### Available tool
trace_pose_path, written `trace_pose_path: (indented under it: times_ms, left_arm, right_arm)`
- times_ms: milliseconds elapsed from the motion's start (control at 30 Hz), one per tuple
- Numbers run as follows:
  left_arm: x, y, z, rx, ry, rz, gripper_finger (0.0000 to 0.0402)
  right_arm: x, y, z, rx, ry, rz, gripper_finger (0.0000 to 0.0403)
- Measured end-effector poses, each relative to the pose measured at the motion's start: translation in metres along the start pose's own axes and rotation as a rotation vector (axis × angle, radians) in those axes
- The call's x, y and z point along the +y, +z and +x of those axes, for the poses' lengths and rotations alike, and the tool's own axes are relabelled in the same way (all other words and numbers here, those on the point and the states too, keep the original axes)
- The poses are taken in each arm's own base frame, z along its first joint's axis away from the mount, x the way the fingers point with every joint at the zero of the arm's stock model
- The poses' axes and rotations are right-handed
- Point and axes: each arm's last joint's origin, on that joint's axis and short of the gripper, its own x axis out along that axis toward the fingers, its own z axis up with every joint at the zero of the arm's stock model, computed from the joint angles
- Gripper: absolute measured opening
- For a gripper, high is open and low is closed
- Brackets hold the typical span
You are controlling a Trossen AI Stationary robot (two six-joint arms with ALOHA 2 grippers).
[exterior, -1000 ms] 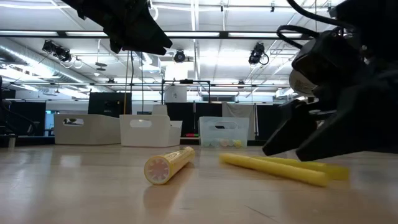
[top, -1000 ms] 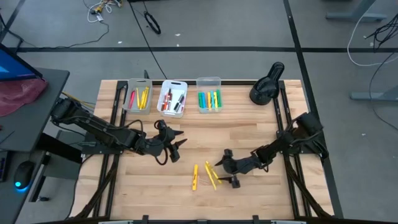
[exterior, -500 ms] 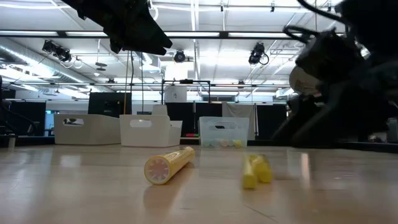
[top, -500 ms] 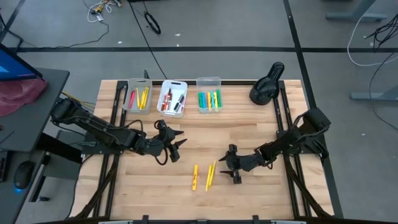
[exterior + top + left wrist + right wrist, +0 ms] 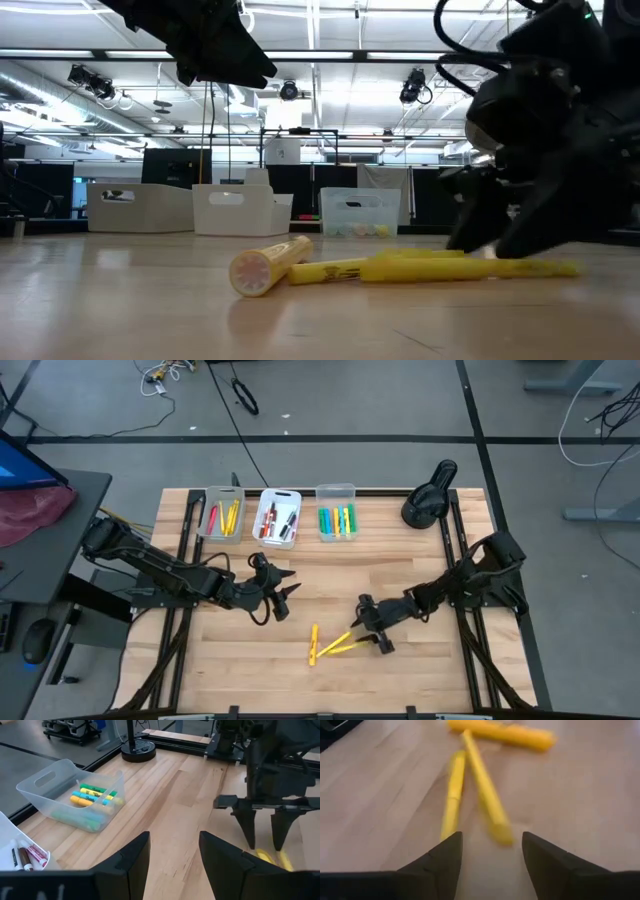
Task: Pick & Place Markers
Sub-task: Put the yellow marker into the gray bin
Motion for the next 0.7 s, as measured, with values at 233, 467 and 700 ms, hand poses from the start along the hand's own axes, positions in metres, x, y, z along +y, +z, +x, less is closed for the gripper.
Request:
trace_pose_path:
  times_ms: [233,467,700]
  left_arm:
    - [0.0,0.0,0.0,0.0,0.0,0.0,0.0177]
    - [0.0,0.0,0.0,0.0,0.0,0.0,0.0177]
    - [0.0,0.0,0.0,0.0,0.0,0.0,0.0177]
  right_arm:
    - [0.0,-0.006,0.001,0.061,-0.019,-0.004,0.0184]
    - [-0.002,-0.001,0.001,0.001,-0.068,-0.006,0.0166]
    - [-0.002,0.006,0.002,-0.042,-0.054,-0.108,0.0164]
